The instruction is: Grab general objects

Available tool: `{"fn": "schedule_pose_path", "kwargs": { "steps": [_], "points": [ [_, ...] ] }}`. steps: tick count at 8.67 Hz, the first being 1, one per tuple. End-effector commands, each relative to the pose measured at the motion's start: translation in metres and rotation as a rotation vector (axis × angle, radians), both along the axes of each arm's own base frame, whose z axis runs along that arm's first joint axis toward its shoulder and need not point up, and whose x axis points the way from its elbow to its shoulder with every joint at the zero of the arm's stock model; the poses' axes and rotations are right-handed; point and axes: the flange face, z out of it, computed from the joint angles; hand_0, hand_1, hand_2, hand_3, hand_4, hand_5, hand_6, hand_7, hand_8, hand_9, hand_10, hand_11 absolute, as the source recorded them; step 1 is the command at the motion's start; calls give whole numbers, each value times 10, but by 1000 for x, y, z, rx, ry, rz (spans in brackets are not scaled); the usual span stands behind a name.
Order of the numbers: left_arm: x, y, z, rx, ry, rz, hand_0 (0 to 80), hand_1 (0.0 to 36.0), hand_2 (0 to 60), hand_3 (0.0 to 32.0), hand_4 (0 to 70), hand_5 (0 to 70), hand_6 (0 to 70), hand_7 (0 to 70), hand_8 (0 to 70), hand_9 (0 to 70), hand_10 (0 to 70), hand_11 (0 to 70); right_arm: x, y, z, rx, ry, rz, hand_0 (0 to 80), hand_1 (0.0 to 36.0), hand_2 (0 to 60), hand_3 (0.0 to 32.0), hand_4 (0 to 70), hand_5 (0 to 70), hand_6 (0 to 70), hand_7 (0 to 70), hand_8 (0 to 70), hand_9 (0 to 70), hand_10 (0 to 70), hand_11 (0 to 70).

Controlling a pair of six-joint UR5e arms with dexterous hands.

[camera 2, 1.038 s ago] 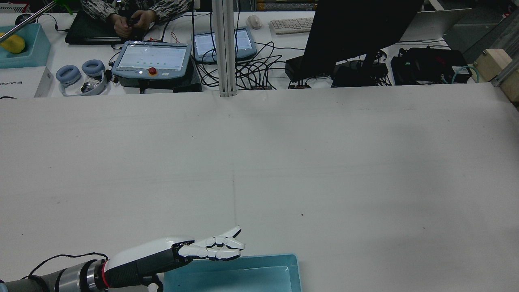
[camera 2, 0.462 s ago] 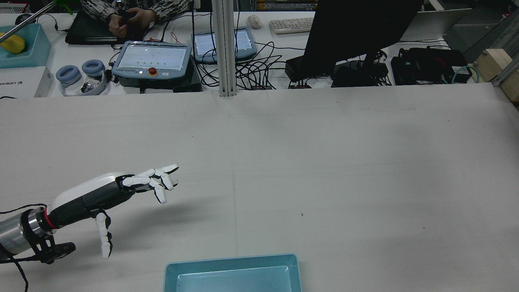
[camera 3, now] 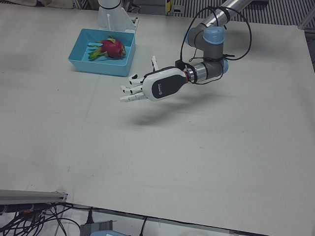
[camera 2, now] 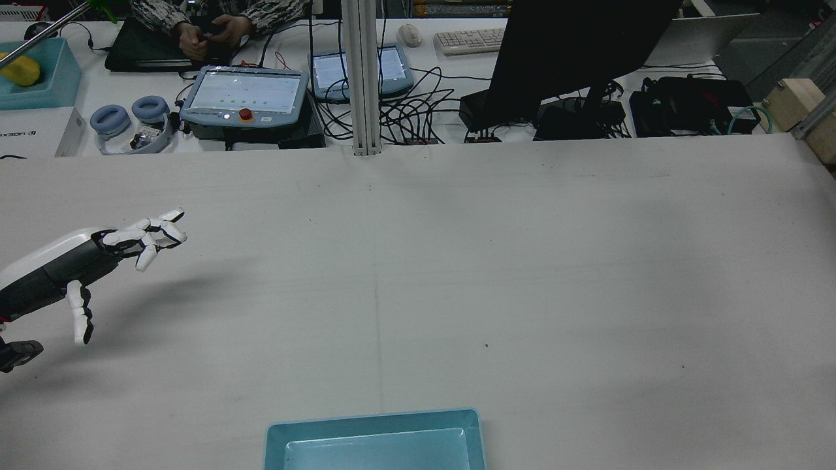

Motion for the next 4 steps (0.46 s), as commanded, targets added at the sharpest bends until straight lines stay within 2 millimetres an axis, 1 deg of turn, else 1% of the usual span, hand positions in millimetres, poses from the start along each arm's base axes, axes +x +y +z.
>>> {"fn": "schedule_pose_path", "kwargs": {
  "steps": [1,2,3,4],
  "points": [
    [-91,-36,113,-84,-65,-178,800,360,600,0,38,700,68,539,3,93,13,79,0,0,0,0,0,0,0,0,0,0,0,0,0,0,0,0,0,0],
    [-114,-40,144,-124,-93,-220,800,360,600,0,50,700,77,551,5,96,19,87,0,0,0,0,0,0,0,0,0,0,0,0,0,0,0,0,0,0],
    [-124,-43,176,-157,-118,-242,800,360,600,0,83,700,104,569,10,99,10,71,0,0,1,-1,0,0,0,0,0,0,0,0,0,0,0,0,0,0],
    [-155,-55,196,-185,-125,-308,800,360,600,0,111,700,119,584,13,102,28,98,0,0,1,-1,0,0,0,0,0,0,0,0,0,0,0,0,0,0]
  ]
}}
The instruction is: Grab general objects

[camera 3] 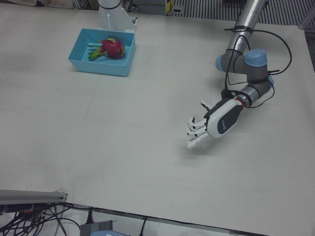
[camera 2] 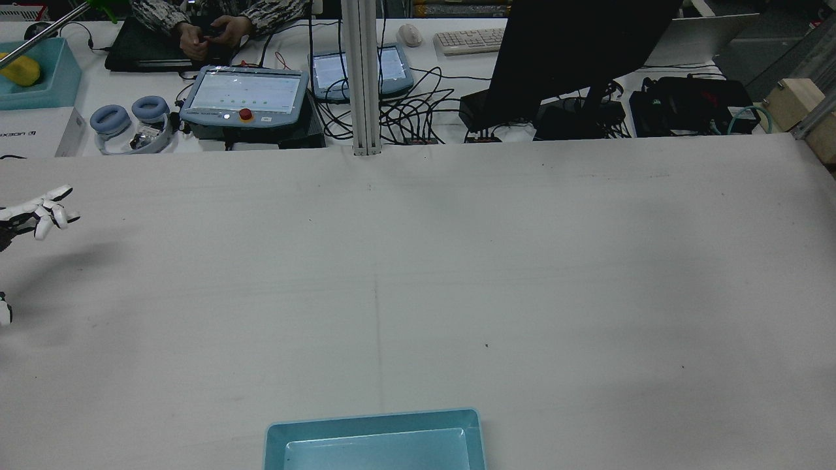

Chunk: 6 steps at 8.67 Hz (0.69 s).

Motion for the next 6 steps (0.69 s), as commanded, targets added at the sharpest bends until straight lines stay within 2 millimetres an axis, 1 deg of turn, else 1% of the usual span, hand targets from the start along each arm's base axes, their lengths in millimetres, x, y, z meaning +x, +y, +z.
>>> {"fn": "schedule_pose_path", "kwargs": {
  "steps": [1,2,3,4,5,6],
  "points": [
    [-81,-14,72,-105,-32,-188,800,360,600,0,207,700,177,666,25,119,43,117,0,0,0,-1,0,0,0,0,0,0,0,0,0,0,0,0,0,0],
    [-89,-10,90,-155,-24,-237,453,358,600,0,254,700,183,673,26,120,32,77,0,0,0,-1,0,0,0,0,0,0,0,0,0,0,0,0,0,0],
    [-98,-5,107,-193,-25,-294,0,233,600,0,251,700,156,639,21,113,27,44,0,0,0,-1,0,0,0,0,0,0,0,0,0,0,0,0,0,0],
    [-106,2,125,-231,-33,-347,0,182,600,0,278,700,165,652,23,116,39,55,0,0,0,-1,0,0,0,0,0,0,0,0,0,0,0,0,0,0],
    [-111,7,137,-242,-79,-387,0,113,600,0,320,700,194,700,28,127,74,96,0,0,0,-1,0,0,0,0,0,0,0,0,0,0,0,0,0,0],
    [-118,15,152,-268,-119,-437,0,14,600,0,357,700,241,700,38,142,108,141,0,0,0,-1,0,1,0,0,0,0,0,0,0,0,0,0,0,0]
  ]
}}
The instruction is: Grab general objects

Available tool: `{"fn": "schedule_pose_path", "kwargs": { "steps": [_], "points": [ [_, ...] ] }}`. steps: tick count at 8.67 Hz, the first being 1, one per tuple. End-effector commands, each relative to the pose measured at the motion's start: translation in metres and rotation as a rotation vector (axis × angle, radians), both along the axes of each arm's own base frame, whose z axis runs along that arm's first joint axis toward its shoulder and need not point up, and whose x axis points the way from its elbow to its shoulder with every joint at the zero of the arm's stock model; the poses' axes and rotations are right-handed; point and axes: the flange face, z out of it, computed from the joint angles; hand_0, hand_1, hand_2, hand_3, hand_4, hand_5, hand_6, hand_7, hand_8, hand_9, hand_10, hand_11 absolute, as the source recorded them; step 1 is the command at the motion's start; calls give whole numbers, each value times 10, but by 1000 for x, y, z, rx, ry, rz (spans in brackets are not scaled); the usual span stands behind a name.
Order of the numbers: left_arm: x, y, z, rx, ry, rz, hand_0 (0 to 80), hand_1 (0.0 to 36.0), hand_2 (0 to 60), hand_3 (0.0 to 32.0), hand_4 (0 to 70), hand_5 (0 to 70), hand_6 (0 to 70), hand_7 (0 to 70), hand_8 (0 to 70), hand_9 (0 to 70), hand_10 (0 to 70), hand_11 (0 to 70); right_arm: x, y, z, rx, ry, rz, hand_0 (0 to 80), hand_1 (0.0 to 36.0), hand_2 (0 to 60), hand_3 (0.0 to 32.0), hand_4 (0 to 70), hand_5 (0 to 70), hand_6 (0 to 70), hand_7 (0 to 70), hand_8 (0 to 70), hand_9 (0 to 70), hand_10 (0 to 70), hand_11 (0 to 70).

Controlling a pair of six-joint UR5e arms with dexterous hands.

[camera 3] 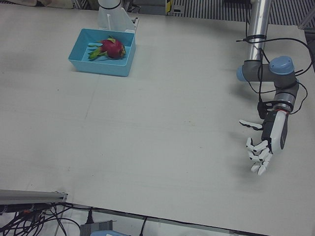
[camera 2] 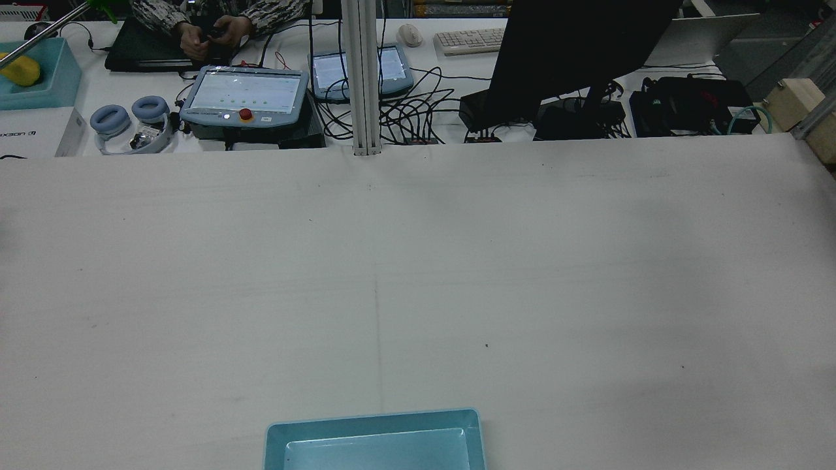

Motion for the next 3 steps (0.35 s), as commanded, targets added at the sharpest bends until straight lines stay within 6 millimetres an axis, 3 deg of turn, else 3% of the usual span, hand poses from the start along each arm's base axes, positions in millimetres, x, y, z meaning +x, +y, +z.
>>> {"fn": "schedule_pose_path", "kwargs": {
  "steps": [1,2,3],
  "points": [
    [-19,18,34,-63,-56,-101,0,248,600,0,386,700,256,700,41,146,100,149,0,0,0,0,0,0,0,0,0,0,0,0,0,0,0,0,0,0],
    [-29,19,36,-71,-68,-125,0,296,600,0,392,700,255,700,41,146,83,130,0,0,0,0,0,0,0,0,0,0,0,0,0,0,0,0,0,0],
    [-27,19,37,-79,-88,-129,0,227,600,0,404,700,258,700,41,148,81,119,0,0,0,0,0,0,0,0,0,0,0,0,0,0,0,0,0,0]
  ]
}}
